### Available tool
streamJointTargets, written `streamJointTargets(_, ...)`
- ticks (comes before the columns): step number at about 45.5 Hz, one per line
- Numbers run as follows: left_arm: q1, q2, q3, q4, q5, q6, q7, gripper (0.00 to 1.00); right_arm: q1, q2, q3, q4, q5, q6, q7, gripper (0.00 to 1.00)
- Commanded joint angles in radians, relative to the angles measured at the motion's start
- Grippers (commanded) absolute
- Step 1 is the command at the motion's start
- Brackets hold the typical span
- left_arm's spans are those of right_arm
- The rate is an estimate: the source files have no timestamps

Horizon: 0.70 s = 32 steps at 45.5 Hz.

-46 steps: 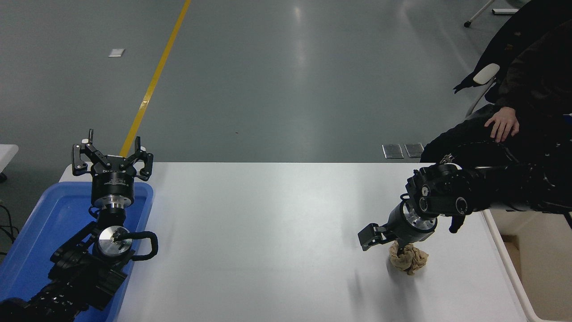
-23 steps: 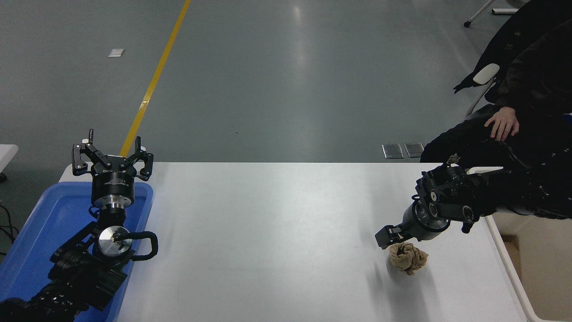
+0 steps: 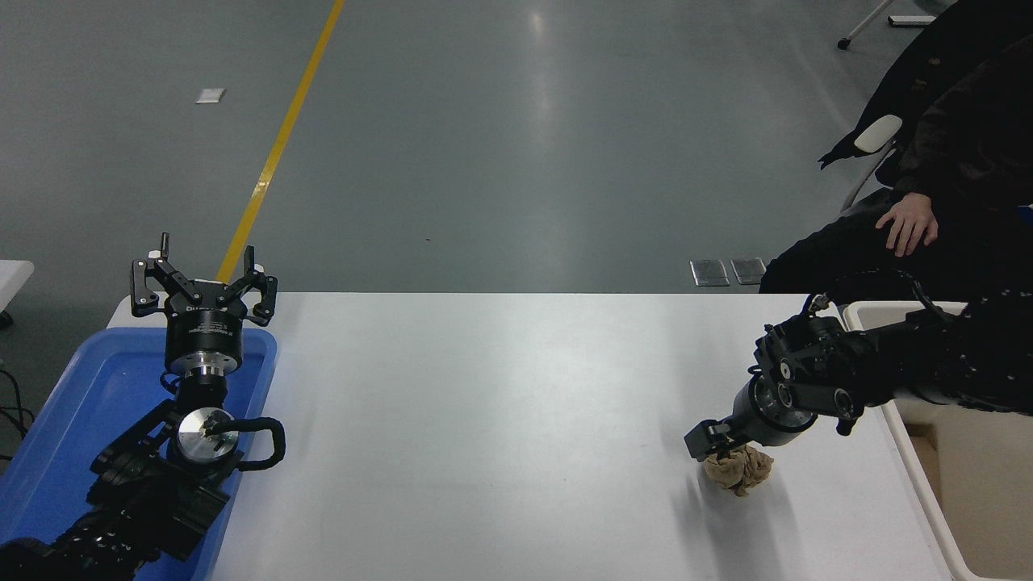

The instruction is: Pick up paper ball place in dustbin

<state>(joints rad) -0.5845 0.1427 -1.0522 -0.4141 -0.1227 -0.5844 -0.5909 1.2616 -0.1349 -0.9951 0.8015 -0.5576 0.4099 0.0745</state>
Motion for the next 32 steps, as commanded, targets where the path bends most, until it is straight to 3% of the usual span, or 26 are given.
streamJointTargets(1,0.000,0.000,0.000,0.000,0.000,0.000,0.000,0.99,-0.037,0.018,0.000,-0.041,-0.002,-0.011,0.005,0.63)
streamJointTargets(3,0.000,0.000,0.000,0.000,0.000,0.000,-0.001,0.99,-0.037,0.020,-0.002,-0.041,-0.004,-0.013,0.005,0.41)
streamJointTargets(7,0.000,0.000,0.000,0.000,0.000,0.000,0.000,0.99,-0.030,0.018,-0.002,-0.039,-0.005,-0.011,0.005,0.22)
streamJointTargets(9,0.000,0.000,0.001,0.000,0.000,0.000,0.000,0.99,-0.022,0.017,-0.002,-0.038,-0.005,-0.008,0.007,0.00)
streamJointTargets(17,0.000,0.000,0.001,0.000,0.000,0.000,0.000,0.99,0.065,-0.011,-0.004,0.025,0.004,0.003,0.007,0.00)
streamJointTargets(32,0.000,0.000,0.000,0.000,0.000,0.000,0.000,0.99,0.499,-0.209,-0.016,0.352,0.007,0.125,0.007,0.00)
